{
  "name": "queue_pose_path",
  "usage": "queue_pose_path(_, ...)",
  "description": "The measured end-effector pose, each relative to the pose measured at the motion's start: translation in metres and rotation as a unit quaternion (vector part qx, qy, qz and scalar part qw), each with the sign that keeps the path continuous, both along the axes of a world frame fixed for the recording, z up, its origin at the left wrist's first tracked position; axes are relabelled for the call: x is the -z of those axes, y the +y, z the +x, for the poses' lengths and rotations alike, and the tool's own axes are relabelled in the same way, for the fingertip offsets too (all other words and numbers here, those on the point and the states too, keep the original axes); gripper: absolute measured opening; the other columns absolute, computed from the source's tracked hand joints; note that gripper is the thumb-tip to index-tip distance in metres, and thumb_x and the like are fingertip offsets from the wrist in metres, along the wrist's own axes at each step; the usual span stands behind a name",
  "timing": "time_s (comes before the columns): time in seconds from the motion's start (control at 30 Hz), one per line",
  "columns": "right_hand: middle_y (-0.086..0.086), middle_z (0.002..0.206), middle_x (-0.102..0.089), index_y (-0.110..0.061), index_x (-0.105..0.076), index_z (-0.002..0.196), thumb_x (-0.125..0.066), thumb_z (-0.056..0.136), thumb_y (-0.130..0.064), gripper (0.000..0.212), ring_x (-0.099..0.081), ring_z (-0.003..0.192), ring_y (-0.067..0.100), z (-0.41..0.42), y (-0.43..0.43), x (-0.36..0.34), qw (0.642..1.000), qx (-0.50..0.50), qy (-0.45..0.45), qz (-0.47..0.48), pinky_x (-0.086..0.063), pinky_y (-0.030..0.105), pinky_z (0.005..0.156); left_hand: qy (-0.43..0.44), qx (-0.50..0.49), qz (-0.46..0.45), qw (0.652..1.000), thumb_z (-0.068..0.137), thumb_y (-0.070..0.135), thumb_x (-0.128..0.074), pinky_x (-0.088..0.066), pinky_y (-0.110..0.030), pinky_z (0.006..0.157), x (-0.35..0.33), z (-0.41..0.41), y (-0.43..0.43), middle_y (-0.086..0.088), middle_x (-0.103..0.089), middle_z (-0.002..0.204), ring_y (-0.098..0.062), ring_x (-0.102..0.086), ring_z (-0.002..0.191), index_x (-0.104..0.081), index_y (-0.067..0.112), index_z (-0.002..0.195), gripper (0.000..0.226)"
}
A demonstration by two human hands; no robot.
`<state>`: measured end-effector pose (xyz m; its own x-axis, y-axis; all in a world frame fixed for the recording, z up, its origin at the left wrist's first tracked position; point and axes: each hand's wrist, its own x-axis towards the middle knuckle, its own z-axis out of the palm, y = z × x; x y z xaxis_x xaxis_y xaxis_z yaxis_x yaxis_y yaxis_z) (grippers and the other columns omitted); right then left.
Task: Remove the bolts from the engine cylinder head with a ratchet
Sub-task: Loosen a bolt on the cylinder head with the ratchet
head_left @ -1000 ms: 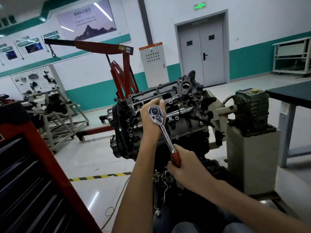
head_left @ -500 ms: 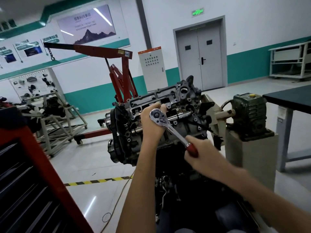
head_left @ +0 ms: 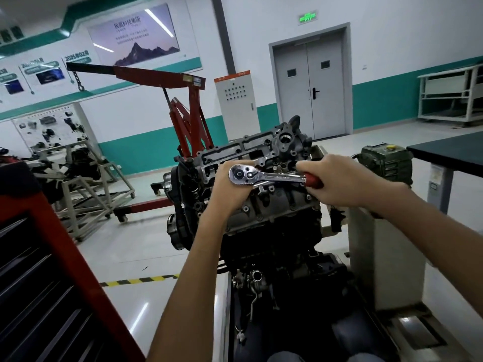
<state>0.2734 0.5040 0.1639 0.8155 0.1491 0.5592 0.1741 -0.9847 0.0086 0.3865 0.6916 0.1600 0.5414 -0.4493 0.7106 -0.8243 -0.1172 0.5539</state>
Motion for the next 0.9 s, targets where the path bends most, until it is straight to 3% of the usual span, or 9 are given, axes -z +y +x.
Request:
queue_pose_path(0.17, -0.003, 0.058, -0.053, -0.012, -0.053, 0.084, -0.059, 0.079, -0.008, 0.009, -0.053, 0.046, 0.012, -0.012, 0.045, 0.065, 0.973, -0.033, 0.027, 0.226, -0.044, 0.02, 0.042, 0.003, -0.032, -0.136, 0.99, 0.085, 0.007, -0.051, -0.025, -0.03, 0.051, 0.017, -0.001, -0.016, -0.009, -0.034, 0.051, -0.015, -0.031, 0.05, -0.04, -0.005, 0.054, 0.036)
queue_pose_path(0.33, -0.006, 0.046, -0.042, -0.014, -0.043, 0.071, -0.058, 0.08, -0.004, 0.02, -0.04, 0.031, 0.006, -0.016, 0.113, 0.105, 0.86, -0.109, 0.048, 0.495, -0.032, 0.016, 0.034, -0.011, -0.032, -0.145, 0.989, 0.088, -0.01, -0.053, -0.023, -0.019, 0.048, 0.012, -0.009, -0.025, 0.009, -0.028, 0.049, -0.001, -0.027, 0.045, -0.031, 0.023, 0.052, 0.053)
queue_pose_path(0.4, -0.007, 0.046, -0.043, -0.019, -0.041, 0.067, -0.056, 0.078, -0.003, 0.024, -0.04, 0.032, 0.006, -0.016, 0.106, 0.098, 0.881, -0.11, 0.054, 0.457, -0.032, 0.016, 0.036, -0.003, -0.03, -0.13, 0.991, 0.088, -0.009, -0.054, -0.024, -0.02, 0.048, 0.013, -0.005, -0.02, 0.006, -0.031, 0.049, 0.0, -0.028, 0.044, -0.035, 0.019, 0.052, 0.049)
queue_pose_path(0.47, -0.006, 0.055, -0.049, -0.02, -0.048, 0.072, -0.056, 0.077, -0.004, 0.019, -0.046, 0.041, 0.008, -0.017, 0.077, 0.078, 0.932, -0.094, 0.069, 0.342, -0.036, 0.019, 0.043, 0.012, -0.019, -0.089, 0.996, 0.09, -0.004, -0.057, -0.026, -0.022, 0.05, 0.011, 0.0, -0.01, 0.002, -0.036, 0.052, -0.002, -0.031, 0.048, -0.045, 0.007, 0.058, 0.036)
queue_pose_path(0.57, -0.006, 0.06, -0.054, -0.019, -0.052, 0.083, -0.055, 0.082, -0.007, 0.013, -0.052, 0.045, 0.005, -0.011, 0.026, 0.031, 0.982, -0.059, 0.106, 0.144, -0.04, 0.015, 0.044, 0.025, 0.016, -0.014, 0.999, 0.087, -0.002, -0.062, -0.032, -0.026, 0.058, 0.004, 0.004, 0.006, -0.005, -0.042, 0.059, -0.014, -0.038, 0.058, -0.051, 0.008, 0.066, 0.025)
queue_pose_path(0.67, -0.008, 0.056, -0.049, -0.019, -0.05, 0.084, -0.055, 0.081, -0.012, 0.009, -0.048, 0.049, 0.002, -0.004, 0.004, 0.0, 1.0, 0.001, 0.022, 0.007, -0.037, 0.018, 0.048, -0.011, 0.025, 0.027, 0.999, 0.077, 0.009, -0.057, -0.028, -0.029, 0.059, 0.0, 0.002, 0.008, -0.012, -0.043, 0.061, -0.015, -0.036, 0.063, -0.05, 0.012, 0.071, 0.009)
queue_pose_path(0.77, -0.009, 0.058, -0.049, -0.016, -0.051, 0.086, -0.055, 0.081, -0.009, 0.009, -0.05, 0.049, 0.001, -0.005, 0.013, 0.019, 0.997, 0.003, 0.034, 0.066, -0.036, 0.013, 0.045, 0.012, 0.007, -0.031, 0.999, 0.074, 0.01, -0.053, -0.029, -0.029, 0.059, 0.005, 0.001, 0.0, 0.005, -0.041, 0.051, -0.012, -0.035, 0.055, -0.043, 0.013, 0.052, 0.025)
queue_pose_path(0.83, -0.007, 0.06, -0.05, -0.017, -0.05, 0.082, -0.058, 0.081, -0.008, 0.012, -0.051, 0.049, 0.005, -0.012, 0.034, 0.048, 0.983, -0.017, 0.047, 0.179, -0.038, 0.014, 0.046, 0.021, 0.002, -0.064, 0.998, 0.076, 0.008, -0.052, -0.026, -0.028, 0.055, 0.007, -0.003, -0.006, 0.011, -0.033, 0.043, -0.007, -0.03, 0.047, -0.037, 0.03, 0.044, 0.041)
queue_pose_path(0.9, -0.004, 0.057, -0.049, -0.022, -0.045, 0.072, -0.06, 0.078, -0.007, 0.022, -0.046, 0.046, 0.008, -0.018, 0.063, 0.073, 0.948, -0.052, 0.036, 0.311, -0.036, 0.015, 0.046, 0.002, -0.007, -0.086, 0.996, 0.08, 0.009, -0.052, -0.023, -0.031, 0.052, 0.008, -0.007, -0.012, 0.009, -0.028, 0.047, -0.013, -0.026, 0.048, -0.031, 0.031, 0.048, 0.045)
